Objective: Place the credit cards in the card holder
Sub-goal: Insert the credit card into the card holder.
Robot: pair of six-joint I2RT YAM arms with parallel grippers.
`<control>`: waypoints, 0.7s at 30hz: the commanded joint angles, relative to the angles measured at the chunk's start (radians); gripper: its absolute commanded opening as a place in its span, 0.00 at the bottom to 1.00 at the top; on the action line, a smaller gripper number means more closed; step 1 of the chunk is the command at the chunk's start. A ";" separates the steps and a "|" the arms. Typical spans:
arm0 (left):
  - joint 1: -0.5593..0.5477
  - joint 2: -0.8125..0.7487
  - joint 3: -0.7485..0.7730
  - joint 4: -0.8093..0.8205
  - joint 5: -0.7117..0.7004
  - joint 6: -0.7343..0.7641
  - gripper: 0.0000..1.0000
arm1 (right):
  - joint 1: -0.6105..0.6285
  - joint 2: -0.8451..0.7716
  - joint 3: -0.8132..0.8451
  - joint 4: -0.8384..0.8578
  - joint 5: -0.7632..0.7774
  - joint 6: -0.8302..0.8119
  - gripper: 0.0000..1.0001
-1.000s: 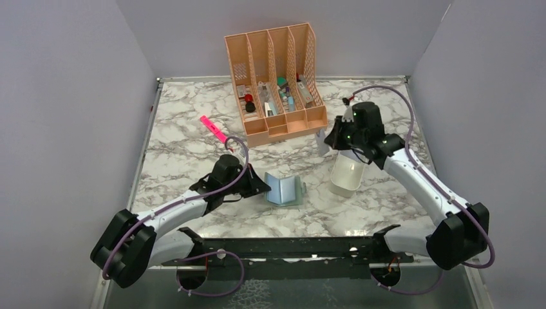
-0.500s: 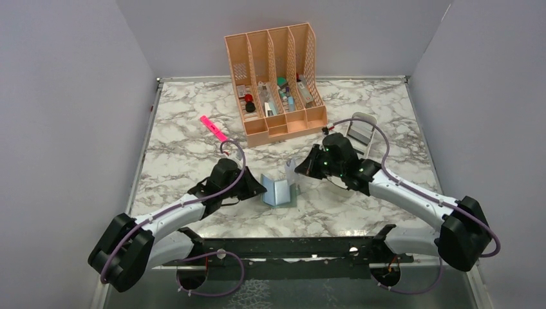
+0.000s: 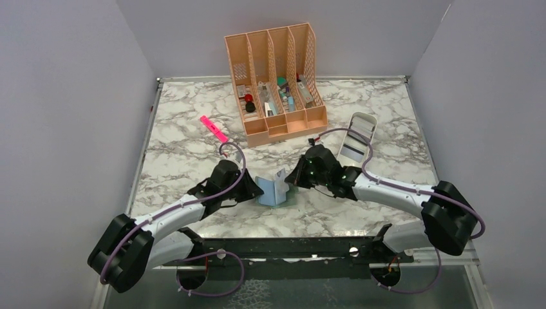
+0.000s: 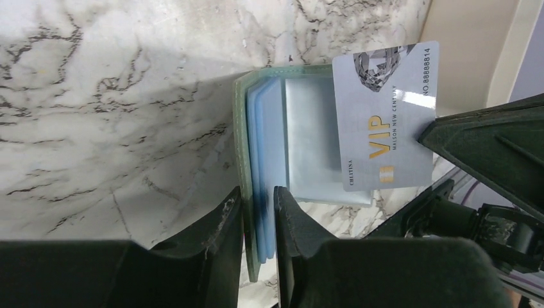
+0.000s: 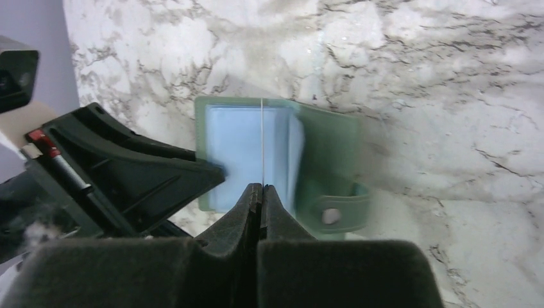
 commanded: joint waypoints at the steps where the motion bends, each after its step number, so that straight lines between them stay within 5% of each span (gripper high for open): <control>1: 0.005 -0.027 -0.002 -0.061 -0.059 0.042 0.27 | 0.005 0.000 -0.058 0.069 0.062 -0.022 0.01; 11: 0.005 -0.042 -0.018 -0.091 -0.062 0.057 0.35 | 0.005 0.016 -0.171 0.215 0.021 -0.037 0.01; 21: 0.005 -0.088 -0.023 -0.121 -0.061 0.067 0.26 | 0.005 0.011 -0.238 0.314 0.029 -0.025 0.01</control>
